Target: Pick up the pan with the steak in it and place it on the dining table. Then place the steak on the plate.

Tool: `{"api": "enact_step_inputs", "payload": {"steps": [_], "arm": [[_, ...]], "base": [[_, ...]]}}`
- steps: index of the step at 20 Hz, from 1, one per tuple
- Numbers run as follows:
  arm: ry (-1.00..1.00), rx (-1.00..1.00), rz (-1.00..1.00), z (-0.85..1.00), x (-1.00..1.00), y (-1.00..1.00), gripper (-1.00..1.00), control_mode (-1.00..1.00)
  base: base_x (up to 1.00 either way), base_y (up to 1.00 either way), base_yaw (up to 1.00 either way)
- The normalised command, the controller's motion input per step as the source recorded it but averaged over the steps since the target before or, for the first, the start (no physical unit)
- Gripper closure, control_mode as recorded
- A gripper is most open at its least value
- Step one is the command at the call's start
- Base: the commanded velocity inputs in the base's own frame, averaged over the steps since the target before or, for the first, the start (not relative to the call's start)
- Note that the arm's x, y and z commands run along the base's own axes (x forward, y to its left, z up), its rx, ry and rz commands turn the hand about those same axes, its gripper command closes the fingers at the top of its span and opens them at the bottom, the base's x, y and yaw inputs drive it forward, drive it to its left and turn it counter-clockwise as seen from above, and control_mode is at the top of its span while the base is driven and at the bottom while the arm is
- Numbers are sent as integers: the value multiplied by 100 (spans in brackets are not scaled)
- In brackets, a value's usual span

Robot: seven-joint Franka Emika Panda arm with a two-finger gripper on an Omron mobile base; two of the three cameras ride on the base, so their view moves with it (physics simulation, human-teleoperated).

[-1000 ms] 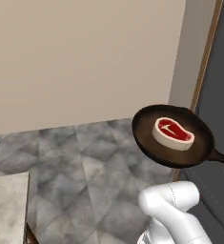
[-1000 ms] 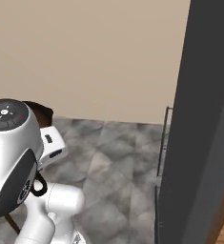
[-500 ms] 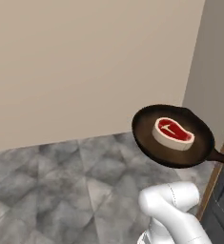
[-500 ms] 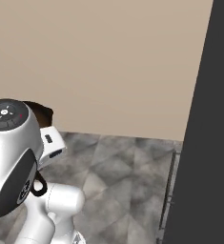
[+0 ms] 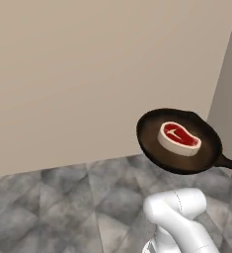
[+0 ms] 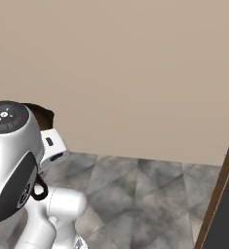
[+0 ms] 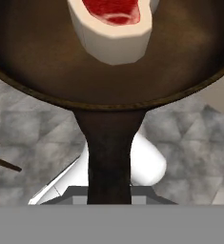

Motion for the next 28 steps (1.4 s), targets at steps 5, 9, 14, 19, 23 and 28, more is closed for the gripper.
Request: {"api": "enact_step_inputs", "payload": {"steps": [5, 9, 14, 19, 23, 28], "arm": [[0, 0, 0, 0, 0, 0, 100, 100], [0, 0, 0, 0, 0, 0, 100, 100], [0, 0, 0, 0, 0, 0, 100, 100], [0, 0, 0, 0, 0, 0, 100, 100], [0, 0, 0, 0, 0, 0, 100, 100], [0, 0, 0, 0, 0, 0, 100, 100]], "base": [[87, -10, 18], [13, 0, 44], [0, 0, 50], [0, 0, 50], [0, 0, 50], [0, 0, 50]]}}
